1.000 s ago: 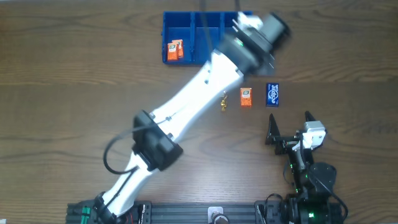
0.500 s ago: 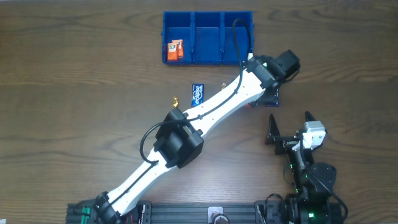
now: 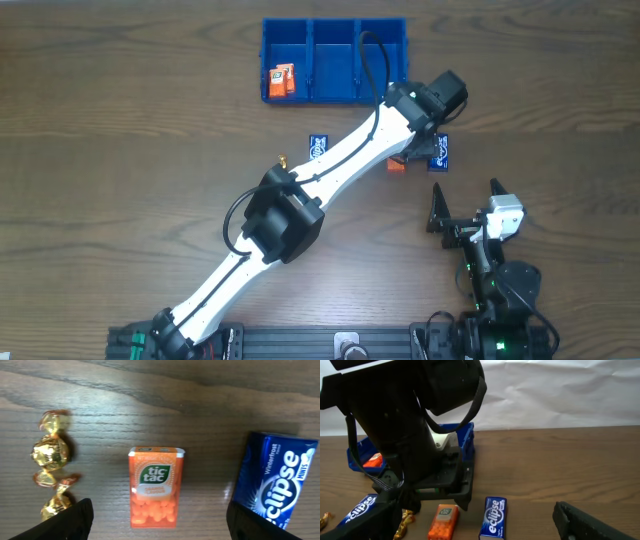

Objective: Sort Candies Into Trays

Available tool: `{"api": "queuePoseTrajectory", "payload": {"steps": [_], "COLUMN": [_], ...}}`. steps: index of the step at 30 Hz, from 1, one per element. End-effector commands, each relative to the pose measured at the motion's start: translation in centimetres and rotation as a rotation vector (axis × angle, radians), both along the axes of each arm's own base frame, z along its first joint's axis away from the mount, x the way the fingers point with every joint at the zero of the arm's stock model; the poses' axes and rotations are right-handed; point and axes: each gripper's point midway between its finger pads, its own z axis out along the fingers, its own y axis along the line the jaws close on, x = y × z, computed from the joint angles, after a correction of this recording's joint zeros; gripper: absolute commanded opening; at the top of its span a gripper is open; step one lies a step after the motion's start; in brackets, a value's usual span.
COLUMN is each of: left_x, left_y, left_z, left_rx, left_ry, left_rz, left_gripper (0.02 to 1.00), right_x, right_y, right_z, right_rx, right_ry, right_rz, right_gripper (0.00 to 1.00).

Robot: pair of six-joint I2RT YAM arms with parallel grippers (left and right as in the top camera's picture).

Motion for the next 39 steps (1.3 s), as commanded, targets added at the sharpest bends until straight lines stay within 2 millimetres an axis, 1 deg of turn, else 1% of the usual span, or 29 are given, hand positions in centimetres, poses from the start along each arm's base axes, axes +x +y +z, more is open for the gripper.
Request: {"api": "queuePoseTrajectory", "payload": {"steps": [1, 5, 11, 22, 25, 29, 31, 35, 39], "left_x": [-0.4, -0.3, -0.2, -0.3, -0.3, -0.4, -0.3, -0.2, -0.3], "left_y": [0.2, 0.4, 0.6, 1.0, 1.3, 1.3, 1.2, 1.1, 1.1], "left_z": [-2.1, -2.1, -2.2, -4.4, -5.1, -5.3, -5.3, -5.3, -5.3], "left_rx": [0.029, 0.035, 0.048, 0.062, 0.069, 0.07, 0.066, 0.065, 0.065], "left_ry": [0.036, 0.032, 0.024, 0.069, 0.084, 0.086, 0.083, 0.082, 0.081], "left_rz": [-0.023, -0.021, -0.025, -0.019, -0.014, -0.014, -0.014, -0.014, -0.016], "left_gripper": [0.842, 0.814, 0.798, 0.783, 0.766, 0.75, 0.7, 0.546, 0.452], "right_x": [0.0, 0.0, 0.0, 0.0, 0.0, 0.0, 0.0, 0.0, 0.0], "right_y": [-0.3, -0.3, -0.3, -0.3, -0.3, -0.3, -0.3, -0.3, -0.3], "right_z": [-0.1, -0.1, -0.1, -0.1, -0.1, -0.1, -0.1, -0.1, -0.1], "right_rx": [-0.013, -0.014, -0.014, -0.014, -0.014, -0.014, -0.014, -0.014, -0.014], "right_ry": [0.001, 0.001, 0.001, 0.001, 0.001, 0.001, 0.001, 0.001, 0.001], "right_rz": [-0.011, -0.011, -0.011, -0.011, -0.011, -0.011, -0.011, -0.011, -0.011], "right_gripper": [0.998, 0.998, 0.998, 0.998, 0.998, 0.998, 0.998, 0.998, 0.998]}}
